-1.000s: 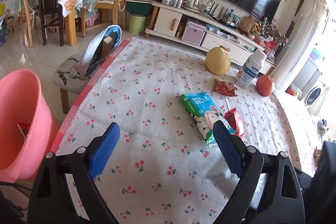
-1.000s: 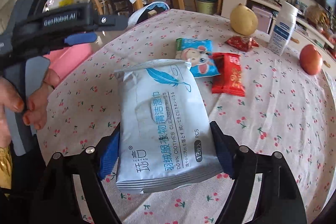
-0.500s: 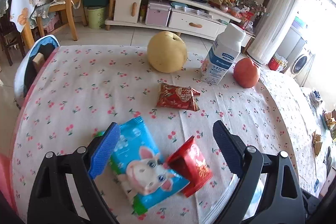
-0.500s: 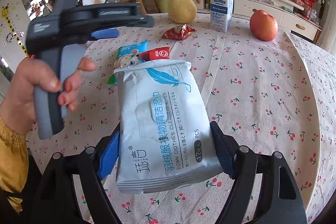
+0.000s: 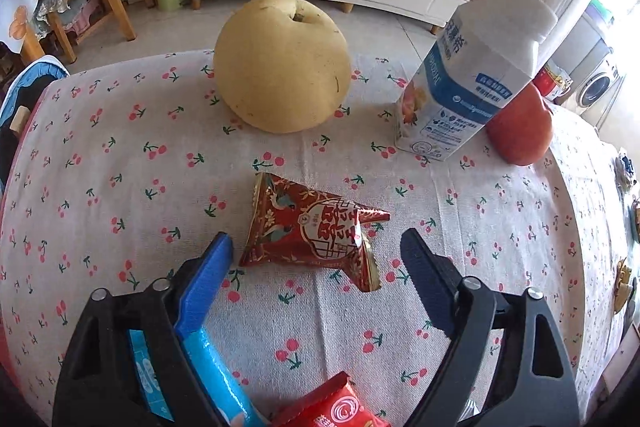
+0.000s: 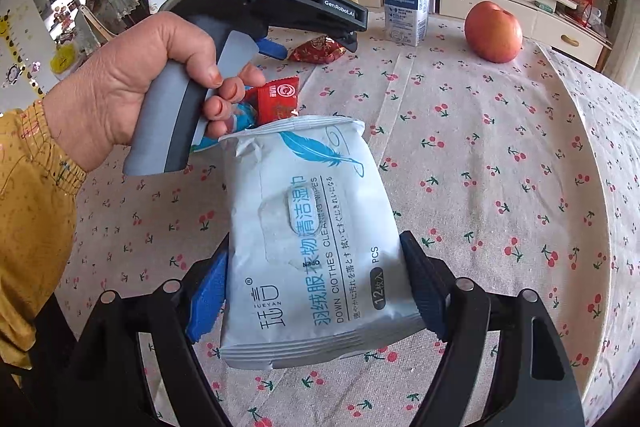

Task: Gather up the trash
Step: 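Grasp the white wipes pack with the right tool while the left tool grasps the small red candy bag, then lift both packets and carry them over the pink bucket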

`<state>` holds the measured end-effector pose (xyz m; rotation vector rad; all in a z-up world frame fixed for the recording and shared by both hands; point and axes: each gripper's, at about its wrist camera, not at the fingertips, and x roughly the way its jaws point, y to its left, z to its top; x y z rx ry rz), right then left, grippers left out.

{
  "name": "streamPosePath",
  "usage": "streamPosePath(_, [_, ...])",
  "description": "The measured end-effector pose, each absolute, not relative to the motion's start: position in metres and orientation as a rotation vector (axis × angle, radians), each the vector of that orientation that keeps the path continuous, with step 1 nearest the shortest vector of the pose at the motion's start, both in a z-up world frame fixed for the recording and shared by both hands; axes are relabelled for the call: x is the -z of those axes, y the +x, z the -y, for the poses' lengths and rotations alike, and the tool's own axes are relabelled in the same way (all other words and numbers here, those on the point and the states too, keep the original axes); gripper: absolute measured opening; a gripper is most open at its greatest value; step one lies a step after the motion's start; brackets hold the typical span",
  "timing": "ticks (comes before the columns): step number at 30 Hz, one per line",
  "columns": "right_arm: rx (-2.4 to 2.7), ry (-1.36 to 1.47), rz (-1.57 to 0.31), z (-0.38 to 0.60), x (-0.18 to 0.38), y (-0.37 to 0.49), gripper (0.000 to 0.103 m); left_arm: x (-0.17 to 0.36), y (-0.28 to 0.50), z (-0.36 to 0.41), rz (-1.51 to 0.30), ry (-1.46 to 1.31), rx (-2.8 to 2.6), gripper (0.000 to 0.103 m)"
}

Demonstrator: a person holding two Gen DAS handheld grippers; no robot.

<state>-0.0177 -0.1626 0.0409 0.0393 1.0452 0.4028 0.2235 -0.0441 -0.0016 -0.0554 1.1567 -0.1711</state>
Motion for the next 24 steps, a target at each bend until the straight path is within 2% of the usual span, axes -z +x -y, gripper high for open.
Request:
streamPosePath(1, [-0.405, 0.039, -1.045, 0.162, -0.041, -0.018, 0.079, 0.001, 0.225, 0.046, -1.147, -0.039, 0.166, 0.077])
streamPosePath(3, [-0.406, 0.037, -1.042, 0.162, -0.043, -0.018, 0.079, 0.0, 0.227, 0.048, -1.14, -0.009, 0.159, 0.066])
streamPosePath(6, [-0.402, 0.036, -1.047, 0.162, -0.042, -0.016, 0.079, -0.001, 0.227, 0.049, -1.134, 0.022, 0.152, 0.057])
streamPosePath(17, [-0.388, 0.022, -1.055, 0.161, -0.041, -0.015, 0.079, -0.013, 0.193, 0.022, -1.082, -0.034, 0.149, 0.052])
streamPosePath(24, [-0.399, 0.014, -1.056, 0.157, -0.039, -0.016, 0.079, -0.041, 0.142, -0.012, -1.007, -0.042, 0.101, 0.052])
